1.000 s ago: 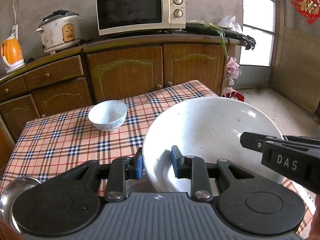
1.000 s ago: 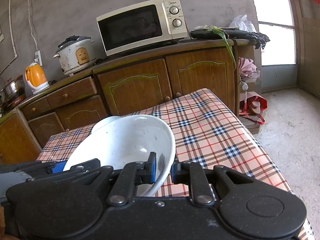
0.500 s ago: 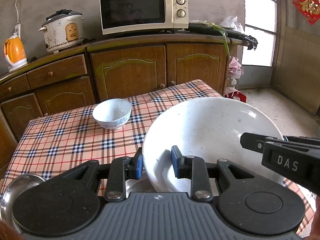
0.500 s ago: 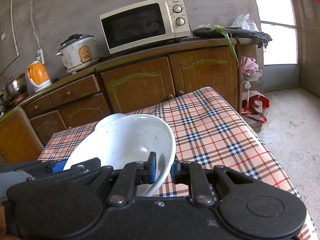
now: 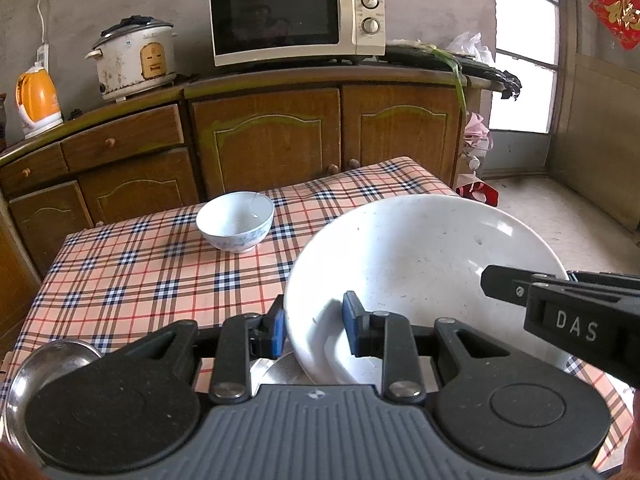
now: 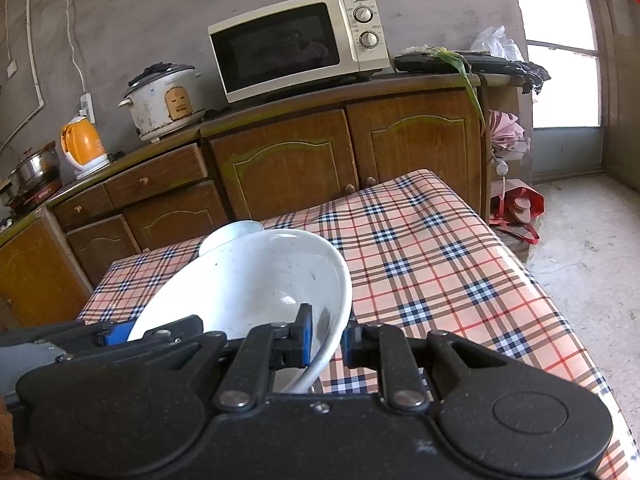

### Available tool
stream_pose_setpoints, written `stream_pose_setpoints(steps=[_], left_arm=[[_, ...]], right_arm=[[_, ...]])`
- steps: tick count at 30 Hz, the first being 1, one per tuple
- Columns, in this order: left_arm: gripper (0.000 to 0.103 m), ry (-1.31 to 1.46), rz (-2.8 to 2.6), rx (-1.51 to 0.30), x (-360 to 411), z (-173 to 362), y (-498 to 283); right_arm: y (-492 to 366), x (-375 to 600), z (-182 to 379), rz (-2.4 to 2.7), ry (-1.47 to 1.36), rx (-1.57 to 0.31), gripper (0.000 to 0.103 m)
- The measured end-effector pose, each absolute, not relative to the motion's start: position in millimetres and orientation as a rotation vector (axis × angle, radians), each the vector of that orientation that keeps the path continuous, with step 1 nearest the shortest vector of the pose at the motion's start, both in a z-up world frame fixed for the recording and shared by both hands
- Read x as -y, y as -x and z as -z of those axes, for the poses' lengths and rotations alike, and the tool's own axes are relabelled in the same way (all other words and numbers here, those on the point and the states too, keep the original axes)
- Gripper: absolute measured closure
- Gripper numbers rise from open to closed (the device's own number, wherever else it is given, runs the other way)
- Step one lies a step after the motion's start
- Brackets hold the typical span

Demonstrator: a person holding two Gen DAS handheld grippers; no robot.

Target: Organize plates and bowls

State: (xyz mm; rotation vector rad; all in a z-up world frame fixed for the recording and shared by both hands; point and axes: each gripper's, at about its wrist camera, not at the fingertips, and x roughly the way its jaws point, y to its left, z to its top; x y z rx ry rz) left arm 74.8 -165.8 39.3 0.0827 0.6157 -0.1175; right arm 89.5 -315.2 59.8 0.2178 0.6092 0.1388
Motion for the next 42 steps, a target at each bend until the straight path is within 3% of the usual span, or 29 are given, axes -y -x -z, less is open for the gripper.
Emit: stream_pose_setpoints(steps=[42], left_arm=[[0.075, -0.059, 0.059, -0.645, 136.4, -29.7, -63.9]], right_arm=[[-80.9, 278.6, -45.3, -0.201, -0.19, -0.646, 0.083]])
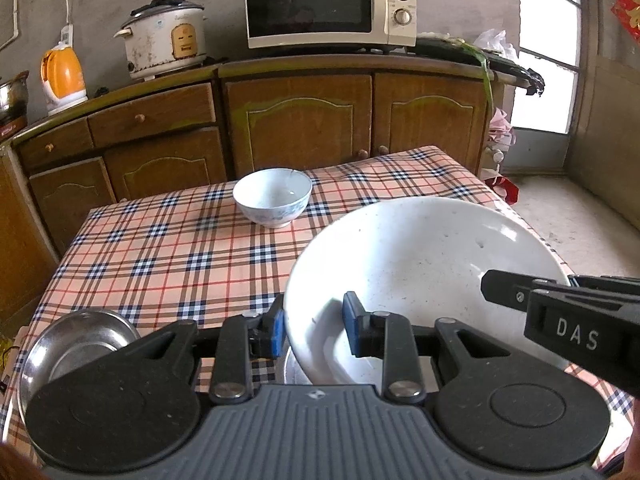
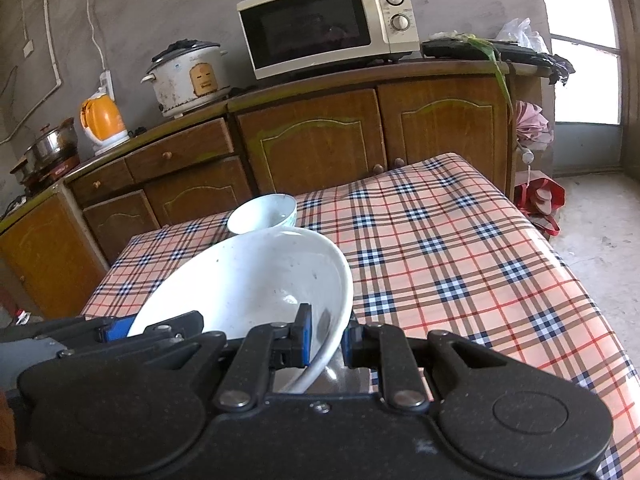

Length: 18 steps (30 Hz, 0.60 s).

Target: Organize plates and bowls

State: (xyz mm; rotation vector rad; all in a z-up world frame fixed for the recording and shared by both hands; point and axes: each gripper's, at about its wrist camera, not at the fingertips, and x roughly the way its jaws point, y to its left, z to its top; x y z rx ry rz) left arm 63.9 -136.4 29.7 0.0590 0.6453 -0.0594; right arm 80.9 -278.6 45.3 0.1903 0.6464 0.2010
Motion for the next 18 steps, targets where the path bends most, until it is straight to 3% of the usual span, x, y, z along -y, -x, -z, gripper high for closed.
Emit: stream_pose_setpoints(steps=[18], left_arm=[[0.075, -0.056, 0.032, -0.671, 119.5, -20.0, -59.8]], right_arm=[[-81.0, 258.2, -33.7, -0.234, -0.165, -0.68, 0.082]])
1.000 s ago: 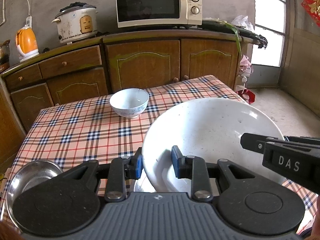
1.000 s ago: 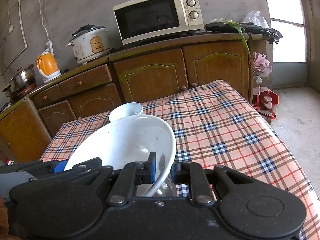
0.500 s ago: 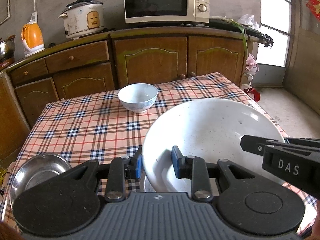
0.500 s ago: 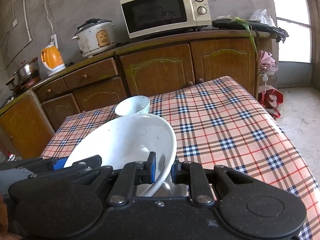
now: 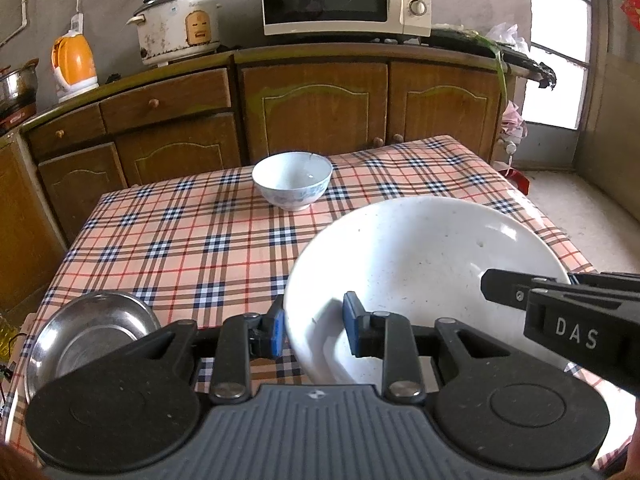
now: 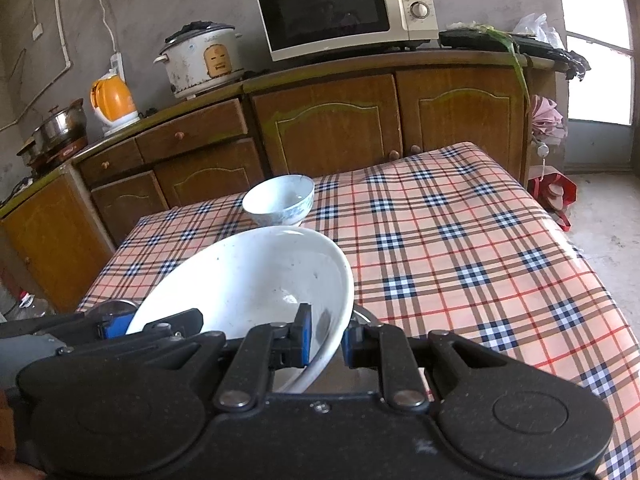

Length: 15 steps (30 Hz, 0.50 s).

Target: Organize plates and bowls

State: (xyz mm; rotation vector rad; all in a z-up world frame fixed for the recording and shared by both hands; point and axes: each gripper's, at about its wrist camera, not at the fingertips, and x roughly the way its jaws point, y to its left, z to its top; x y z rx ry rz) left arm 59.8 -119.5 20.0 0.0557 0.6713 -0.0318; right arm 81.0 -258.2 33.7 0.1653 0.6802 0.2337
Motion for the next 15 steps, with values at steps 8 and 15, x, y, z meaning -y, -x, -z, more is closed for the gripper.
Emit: stream_pose_setpoints(steps=[8, 15], left_arm=[[0.075, -0.053, 0.019, -0.685, 112.4, -14.7, -58.9], [0.075, -0.044, 0.016, -0.705, 105.5, -9.4, -59.7]], right_arm=[[-82.7, 249.1, -27.2, -0.246, -0.155, -0.699, 0.082], [-84.1, 240.5, -21.5, -0.258, -0.146, -0.718, 0.082]])
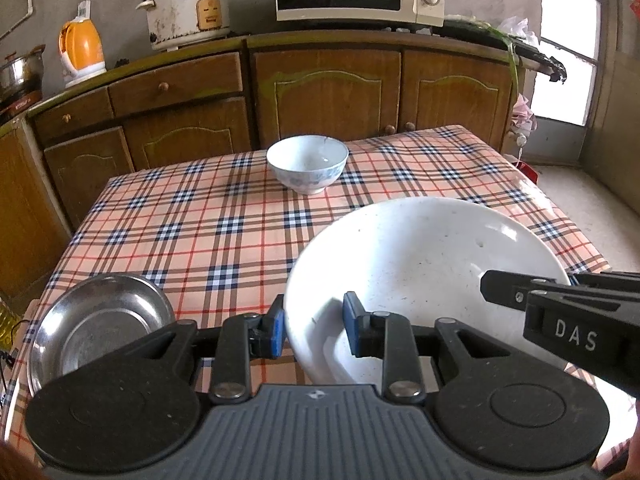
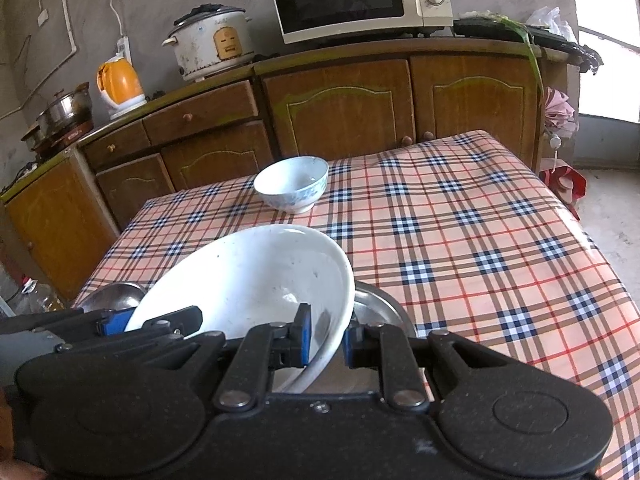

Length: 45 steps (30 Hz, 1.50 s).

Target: Organize plates and bowls

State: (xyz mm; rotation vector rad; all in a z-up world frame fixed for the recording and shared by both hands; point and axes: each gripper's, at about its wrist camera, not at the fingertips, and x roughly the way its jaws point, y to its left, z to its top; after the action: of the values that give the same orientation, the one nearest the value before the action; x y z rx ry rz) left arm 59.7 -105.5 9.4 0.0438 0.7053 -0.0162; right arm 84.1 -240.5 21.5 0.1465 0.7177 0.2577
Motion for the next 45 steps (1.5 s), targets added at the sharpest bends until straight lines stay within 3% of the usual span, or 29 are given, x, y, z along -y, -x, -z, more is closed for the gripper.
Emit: stream_pose_setpoints(steps=[45], left_arm=[[0.075, -0.085, 0.073, -0.868, 118.1, 50.5, -104.6]], right_arm=[[-131.4, 257.6, 55.3, -0.22, -0.228, -0.885, 0.082]])
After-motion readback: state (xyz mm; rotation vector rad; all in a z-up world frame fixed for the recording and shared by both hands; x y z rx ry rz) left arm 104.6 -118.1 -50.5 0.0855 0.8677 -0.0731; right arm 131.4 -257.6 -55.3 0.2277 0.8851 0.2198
